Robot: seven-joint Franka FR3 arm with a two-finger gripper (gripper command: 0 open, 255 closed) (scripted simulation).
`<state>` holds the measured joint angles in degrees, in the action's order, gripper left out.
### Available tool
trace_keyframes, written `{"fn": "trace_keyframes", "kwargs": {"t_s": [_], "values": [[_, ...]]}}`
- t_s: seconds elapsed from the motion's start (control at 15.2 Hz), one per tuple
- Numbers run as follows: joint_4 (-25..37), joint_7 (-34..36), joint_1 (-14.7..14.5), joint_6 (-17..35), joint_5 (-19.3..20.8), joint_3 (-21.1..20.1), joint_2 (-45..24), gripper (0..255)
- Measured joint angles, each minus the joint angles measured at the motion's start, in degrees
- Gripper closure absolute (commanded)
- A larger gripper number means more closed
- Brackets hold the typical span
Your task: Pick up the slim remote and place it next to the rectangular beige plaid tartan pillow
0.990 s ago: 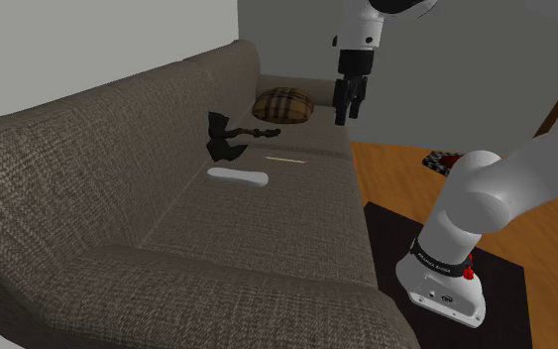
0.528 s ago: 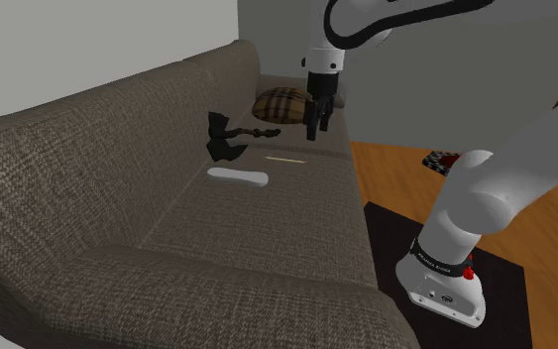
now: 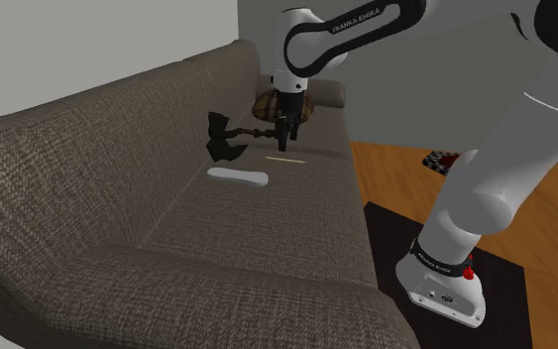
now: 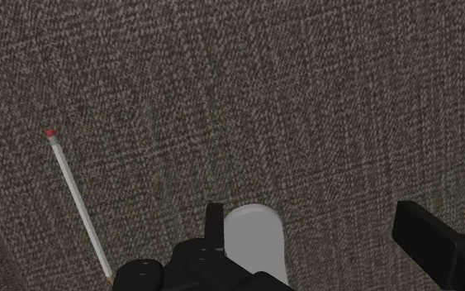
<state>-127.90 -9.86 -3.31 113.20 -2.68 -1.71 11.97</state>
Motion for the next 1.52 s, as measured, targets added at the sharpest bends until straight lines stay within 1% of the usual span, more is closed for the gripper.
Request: {"fn": "trace_keyframes", "kwargs": {"t_s": [0.46,0.86,0.99,1.06,1.52], "values": [[9.0,-2.44,-1.07,7.41,2.11,-1.18,-15.04,0],[18.92,-3.73,-2.4,11.24,4.64,-2.05,-27.73,0],[22.47,-3.92,-3.04,11.63,5.51,-2.3,-31.39,0],[23.43,-4.05,-3.15,11.94,5.74,-2.33,-32.58,0],[22.79,-4.07,-3.24,16.17,6.23,-2.17,-36.08,0]]}}
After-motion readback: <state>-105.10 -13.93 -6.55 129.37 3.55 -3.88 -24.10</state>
